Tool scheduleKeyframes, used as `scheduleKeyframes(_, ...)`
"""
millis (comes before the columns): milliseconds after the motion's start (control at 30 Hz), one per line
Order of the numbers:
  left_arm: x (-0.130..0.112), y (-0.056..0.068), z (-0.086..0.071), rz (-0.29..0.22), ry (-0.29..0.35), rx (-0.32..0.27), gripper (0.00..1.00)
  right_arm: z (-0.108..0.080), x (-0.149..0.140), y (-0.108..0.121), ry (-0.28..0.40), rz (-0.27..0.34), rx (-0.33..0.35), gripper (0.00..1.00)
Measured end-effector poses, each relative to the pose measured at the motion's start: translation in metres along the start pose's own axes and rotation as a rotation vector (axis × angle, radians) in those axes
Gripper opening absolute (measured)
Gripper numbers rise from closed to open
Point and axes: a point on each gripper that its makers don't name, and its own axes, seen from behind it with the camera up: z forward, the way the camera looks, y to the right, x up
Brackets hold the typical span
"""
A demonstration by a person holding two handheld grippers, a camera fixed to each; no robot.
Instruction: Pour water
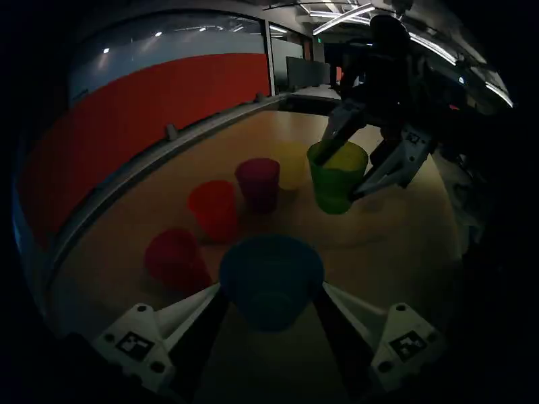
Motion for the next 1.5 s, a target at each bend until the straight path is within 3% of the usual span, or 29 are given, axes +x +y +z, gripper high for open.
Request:
scheduleKeyframes(600,-0.015,0.0,0.019,0.011,-0.041,-0.023,0.85,0.022,-0.022,-0.003,-0.054,-0.008,0.031,0.92)
scheduleKeyframes(1500,-0.03,0.003,0.024,-0.016,-0.05,-0.042,0.87,0.039,-0.04,-0.007,-0.078,0.006,0.032,0.94)
